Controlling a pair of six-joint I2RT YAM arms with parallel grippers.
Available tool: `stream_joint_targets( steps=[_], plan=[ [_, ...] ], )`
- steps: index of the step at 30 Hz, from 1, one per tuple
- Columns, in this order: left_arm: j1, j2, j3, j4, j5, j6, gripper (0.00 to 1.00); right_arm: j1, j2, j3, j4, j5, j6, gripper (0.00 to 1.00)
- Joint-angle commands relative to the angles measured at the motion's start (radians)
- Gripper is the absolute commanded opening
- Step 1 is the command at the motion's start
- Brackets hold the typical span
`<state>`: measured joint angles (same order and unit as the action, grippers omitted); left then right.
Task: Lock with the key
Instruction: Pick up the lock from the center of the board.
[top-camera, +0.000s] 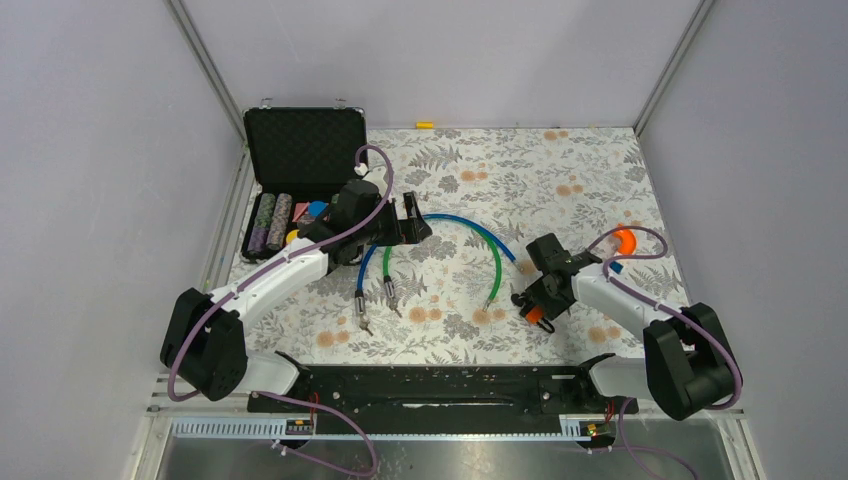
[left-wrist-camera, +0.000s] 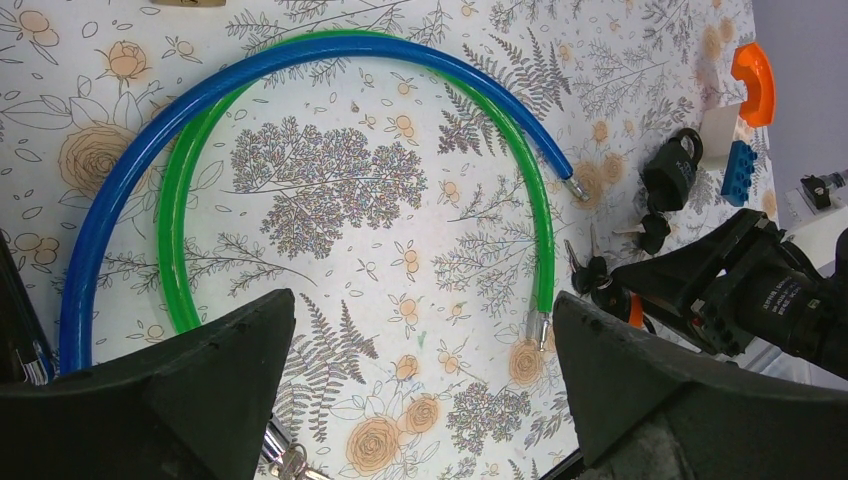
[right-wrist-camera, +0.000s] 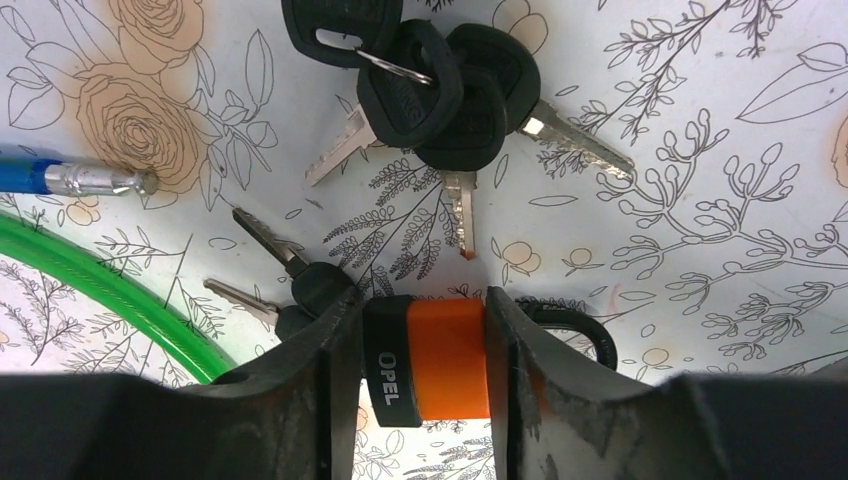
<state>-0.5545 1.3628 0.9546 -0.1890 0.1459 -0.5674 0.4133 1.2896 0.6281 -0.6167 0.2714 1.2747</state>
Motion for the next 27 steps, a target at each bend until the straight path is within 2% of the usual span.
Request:
stream_joint_targets(
  steps=[1, 4, 9, 18, 22, 27],
  plan=[
    [0.001, -0.010, 0.004, 0.041, 0.016, 0.007, 0.99, 0.005, -0.032, -0.024, 0.022, 0.015, 0.026, 0.24],
    [0.002, -0.011, 0.001, 0.059, 0.048, 0.007, 0.99, 0.005, -0.087, -0.017, 0.016, 0.023, 0.014, 0.20],
    [-0.012, -0.020, -0.014, 0.092, 0.074, 0.013, 0.99, 0.007, -0.156, -0.004, 0.062, 0.007, -0.044, 0.19],
    [-0.033, -0.036, -0.041, 0.107, 0.071, 0.015, 0.99, 0.017, -0.122, 0.002, 0.191, -0.101, -0.143, 0.19],
    [-0.086, -0.036, -0.102, 0.180, 0.120, 0.007, 0.99, 0.037, -0.120, 0.026, 0.217, -0.170, -0.135, 0.20],
    [-0.157, 0.019, -0.182, 0.361, 0.229, -0.117, 0.99, 0.071, -0.119, 0.076, 0.243, -0.240, -0.108, 0.20]
  ],
)
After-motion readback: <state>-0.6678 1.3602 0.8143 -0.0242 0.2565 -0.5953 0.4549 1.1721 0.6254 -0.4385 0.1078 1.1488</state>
